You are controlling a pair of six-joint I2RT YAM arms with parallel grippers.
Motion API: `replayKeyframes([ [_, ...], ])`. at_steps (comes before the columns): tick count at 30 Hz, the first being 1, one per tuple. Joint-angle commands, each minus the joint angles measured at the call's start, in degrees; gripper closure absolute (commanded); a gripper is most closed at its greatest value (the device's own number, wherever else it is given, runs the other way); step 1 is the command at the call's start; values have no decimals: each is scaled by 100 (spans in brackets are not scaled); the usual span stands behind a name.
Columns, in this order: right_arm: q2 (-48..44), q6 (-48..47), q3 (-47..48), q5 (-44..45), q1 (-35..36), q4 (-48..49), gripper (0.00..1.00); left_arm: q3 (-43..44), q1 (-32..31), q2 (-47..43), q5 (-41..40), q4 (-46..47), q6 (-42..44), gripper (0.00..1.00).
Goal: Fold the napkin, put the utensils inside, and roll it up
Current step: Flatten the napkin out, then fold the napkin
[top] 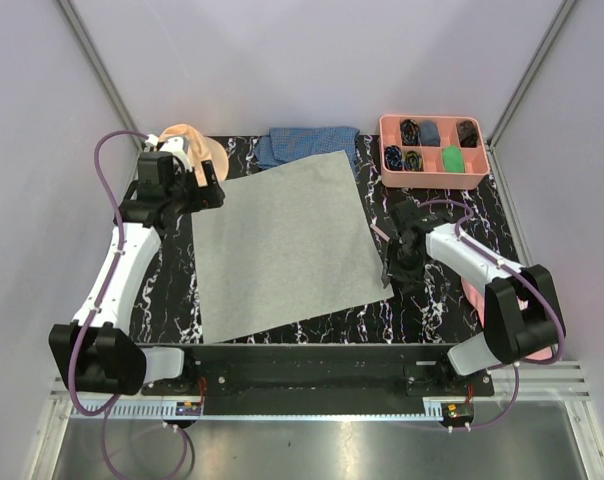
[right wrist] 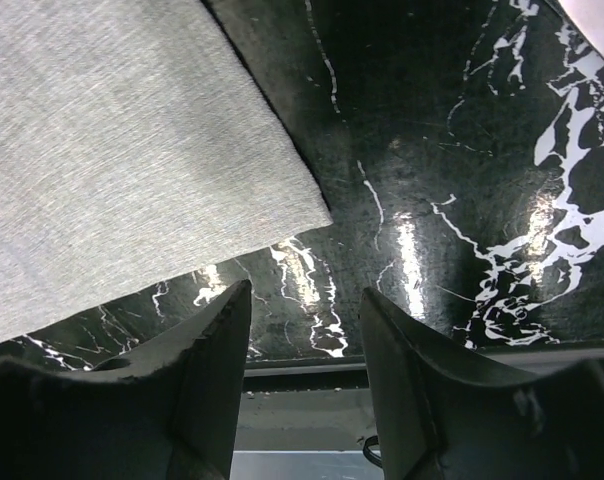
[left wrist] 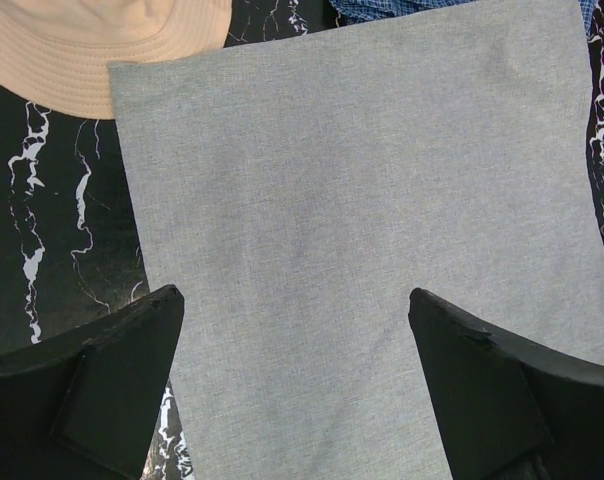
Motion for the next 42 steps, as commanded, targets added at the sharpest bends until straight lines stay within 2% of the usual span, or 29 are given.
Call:
replayKeyframes([
  [1,210,19,230,67,-113,-313,44,11,-29,-195,90,185,47,1],
  [5,448,149,467,-345,-122,-358,46,11,-29,-222,160,203,-6,1],
  [8,378,448,459,-225,-130,-225,46,2,-29,-257,152,220,-6,1],
  [10,317,606,433,-188,-122,-191,46,2,-29,-248,152,229,-15,1],
  [14,-69,1256,205,-820,-131,301,45,-7,-29,-275,266,246,-67,1],
  [16,-193,1468,-24,-690,-131,468,44,-7,-29,-283,310,247,-85,1],
  [20,-202,1433,37,-400,-131,416,43,-16,-29,-327,318,264,-94,1],
  [24,-141,1442,46,-531,-131,364,43,-16,-29,-380,363,264,-111,1],
  [28,-141,1240,125,160,-131,-136,43,-24,-29,-450,310,273,-85,1],
  [35,-159,1117,19,409,-131,-357,42,-51,-29,-486,521,326,-164,1],
  [36,-106,995,54,470,-139,-444,45,-51,-29,-486,538,334,-164,1],
  [42,263,625,423,67,-192,-594,48,-51,-29,-521,478,343,-147,1],
])
